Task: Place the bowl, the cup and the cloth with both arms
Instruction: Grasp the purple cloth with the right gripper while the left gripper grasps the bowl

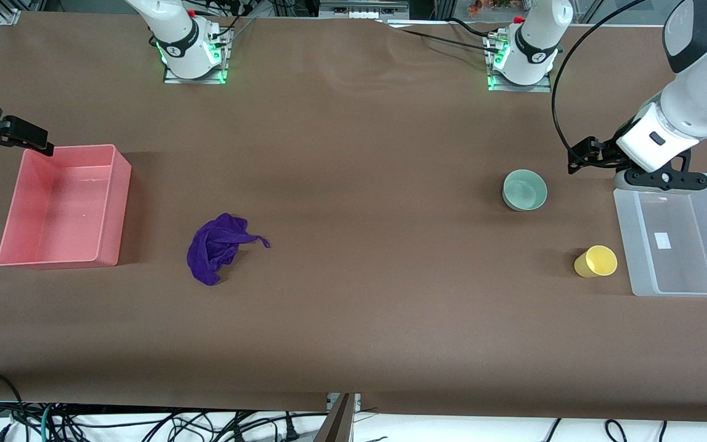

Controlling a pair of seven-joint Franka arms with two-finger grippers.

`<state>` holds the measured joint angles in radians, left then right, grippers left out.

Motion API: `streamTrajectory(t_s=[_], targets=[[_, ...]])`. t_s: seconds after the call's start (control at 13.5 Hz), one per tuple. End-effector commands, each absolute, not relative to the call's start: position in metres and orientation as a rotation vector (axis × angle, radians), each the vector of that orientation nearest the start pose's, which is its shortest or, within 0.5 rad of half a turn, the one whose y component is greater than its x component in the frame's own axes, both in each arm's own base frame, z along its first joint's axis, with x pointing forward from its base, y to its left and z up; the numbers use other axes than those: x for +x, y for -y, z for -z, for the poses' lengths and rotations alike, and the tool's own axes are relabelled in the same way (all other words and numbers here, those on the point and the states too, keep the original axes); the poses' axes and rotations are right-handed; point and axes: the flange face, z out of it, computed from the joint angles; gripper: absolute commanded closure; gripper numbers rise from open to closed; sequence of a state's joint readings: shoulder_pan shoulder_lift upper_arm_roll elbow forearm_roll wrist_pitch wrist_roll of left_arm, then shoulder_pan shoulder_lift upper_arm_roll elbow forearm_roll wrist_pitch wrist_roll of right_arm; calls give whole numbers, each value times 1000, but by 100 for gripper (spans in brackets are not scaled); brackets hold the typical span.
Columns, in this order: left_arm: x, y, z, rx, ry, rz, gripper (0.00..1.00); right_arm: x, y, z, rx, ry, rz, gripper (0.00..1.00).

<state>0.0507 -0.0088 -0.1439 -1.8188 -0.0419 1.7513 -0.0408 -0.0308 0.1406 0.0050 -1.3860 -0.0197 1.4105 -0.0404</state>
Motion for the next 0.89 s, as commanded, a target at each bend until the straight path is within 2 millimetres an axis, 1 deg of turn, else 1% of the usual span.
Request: streamTrajectory(t_s=[0.0, 0.37, 0.59, 0.74, 0.81], targets=[[555, 53, -533, -3159, -95, -102, 0, 582, 19, -620, -3153, -3, -170, 0], [556, 53, -532, -3160, -95, -104, 0, 582, 19, -620, -3153, 1, -170, 0], [558, 54, -527, -3160, -92, -119, 0, 582, 19, -620, -3153, -3, -170, 0], [556, 55, -518, -3156, -100, -178, 0, 582, 20, -620, -3153, -3, -170, 0], [553, 56, -507, -3147, -105, -255, 0, 582, 20, -620, -3153, -3, -173, 0]])
